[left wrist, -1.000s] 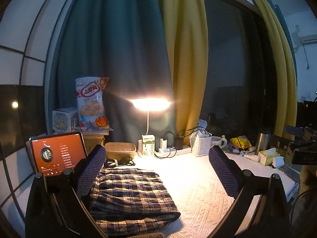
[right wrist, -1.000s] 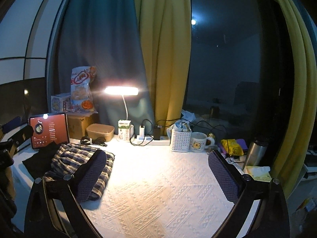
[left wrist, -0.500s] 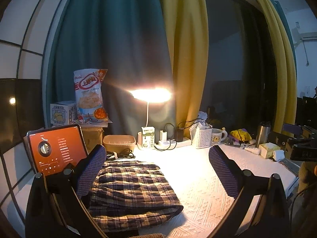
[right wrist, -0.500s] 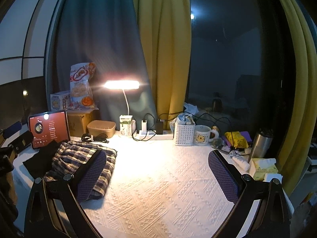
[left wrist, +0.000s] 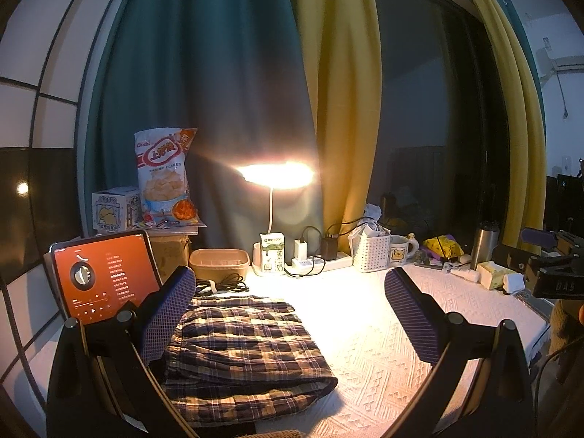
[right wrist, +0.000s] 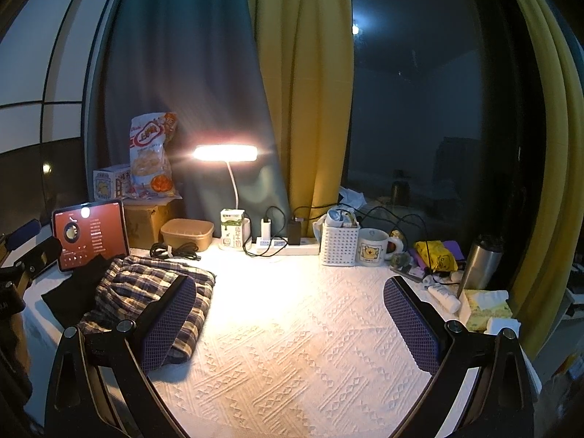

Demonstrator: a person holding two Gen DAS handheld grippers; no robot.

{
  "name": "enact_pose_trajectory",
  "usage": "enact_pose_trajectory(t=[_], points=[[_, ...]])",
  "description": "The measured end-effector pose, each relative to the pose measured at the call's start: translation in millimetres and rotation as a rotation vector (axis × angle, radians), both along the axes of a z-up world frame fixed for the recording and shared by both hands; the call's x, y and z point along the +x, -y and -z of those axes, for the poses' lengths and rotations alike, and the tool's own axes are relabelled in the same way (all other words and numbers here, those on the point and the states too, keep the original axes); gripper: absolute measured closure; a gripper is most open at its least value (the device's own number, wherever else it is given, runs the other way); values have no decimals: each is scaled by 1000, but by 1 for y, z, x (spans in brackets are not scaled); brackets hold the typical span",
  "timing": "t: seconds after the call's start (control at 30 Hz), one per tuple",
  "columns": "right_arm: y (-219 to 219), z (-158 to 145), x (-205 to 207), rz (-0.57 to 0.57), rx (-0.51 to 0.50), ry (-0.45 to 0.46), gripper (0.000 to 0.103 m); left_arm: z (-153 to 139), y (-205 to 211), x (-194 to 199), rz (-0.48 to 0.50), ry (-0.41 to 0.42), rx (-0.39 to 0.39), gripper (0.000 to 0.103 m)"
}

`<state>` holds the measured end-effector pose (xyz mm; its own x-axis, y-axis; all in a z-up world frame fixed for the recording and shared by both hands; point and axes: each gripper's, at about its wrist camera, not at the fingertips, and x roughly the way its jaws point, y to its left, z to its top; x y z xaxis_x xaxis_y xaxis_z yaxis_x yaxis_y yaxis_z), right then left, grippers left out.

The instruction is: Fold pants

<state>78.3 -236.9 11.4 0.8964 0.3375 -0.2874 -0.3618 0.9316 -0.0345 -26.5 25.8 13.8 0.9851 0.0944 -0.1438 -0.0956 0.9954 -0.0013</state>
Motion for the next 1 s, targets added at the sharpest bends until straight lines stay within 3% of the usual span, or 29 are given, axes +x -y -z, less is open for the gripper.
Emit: enact_pose_trajectory(t=[1.0], points=[[3, 1, 0, 10, 6, -4, 0, -1, -1, 0, 6, 3, 4, 1]])
